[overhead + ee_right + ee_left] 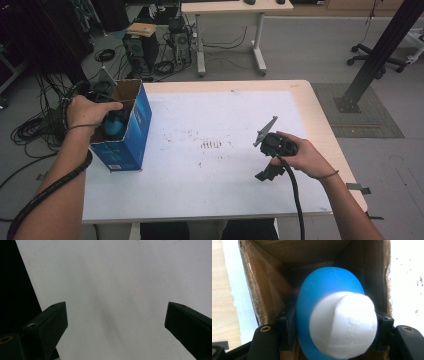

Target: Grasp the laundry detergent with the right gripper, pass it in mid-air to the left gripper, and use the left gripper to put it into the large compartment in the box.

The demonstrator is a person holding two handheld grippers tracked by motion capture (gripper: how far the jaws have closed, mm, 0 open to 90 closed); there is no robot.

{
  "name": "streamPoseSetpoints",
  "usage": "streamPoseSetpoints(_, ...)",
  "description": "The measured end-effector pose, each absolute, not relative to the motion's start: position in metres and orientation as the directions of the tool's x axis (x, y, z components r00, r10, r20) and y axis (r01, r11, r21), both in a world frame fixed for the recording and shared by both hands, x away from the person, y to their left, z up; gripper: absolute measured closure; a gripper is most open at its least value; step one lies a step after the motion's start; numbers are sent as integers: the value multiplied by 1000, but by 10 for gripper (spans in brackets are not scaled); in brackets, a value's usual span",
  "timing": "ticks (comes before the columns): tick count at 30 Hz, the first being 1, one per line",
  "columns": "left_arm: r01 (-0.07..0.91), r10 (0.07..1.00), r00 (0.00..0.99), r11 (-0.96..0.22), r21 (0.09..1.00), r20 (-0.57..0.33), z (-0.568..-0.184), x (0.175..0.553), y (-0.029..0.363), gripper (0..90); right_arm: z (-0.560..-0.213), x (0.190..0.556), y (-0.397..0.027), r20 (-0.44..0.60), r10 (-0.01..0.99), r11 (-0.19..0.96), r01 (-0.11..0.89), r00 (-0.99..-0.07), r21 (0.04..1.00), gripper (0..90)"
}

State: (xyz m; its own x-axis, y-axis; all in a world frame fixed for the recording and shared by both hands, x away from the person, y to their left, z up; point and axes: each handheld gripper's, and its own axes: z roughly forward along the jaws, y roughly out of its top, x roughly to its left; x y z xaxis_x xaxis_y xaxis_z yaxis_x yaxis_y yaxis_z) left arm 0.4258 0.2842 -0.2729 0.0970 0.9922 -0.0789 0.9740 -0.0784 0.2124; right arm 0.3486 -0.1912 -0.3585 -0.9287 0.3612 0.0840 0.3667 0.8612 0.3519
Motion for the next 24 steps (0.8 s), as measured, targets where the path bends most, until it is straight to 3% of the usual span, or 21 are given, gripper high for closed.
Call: streamPoseSetpoints(24, 976, 992, 93, -74, 206, -84, -264, 424, 285, 331, -359, 349, -188, 83, 354, 865, 359, -932, 349, 47)
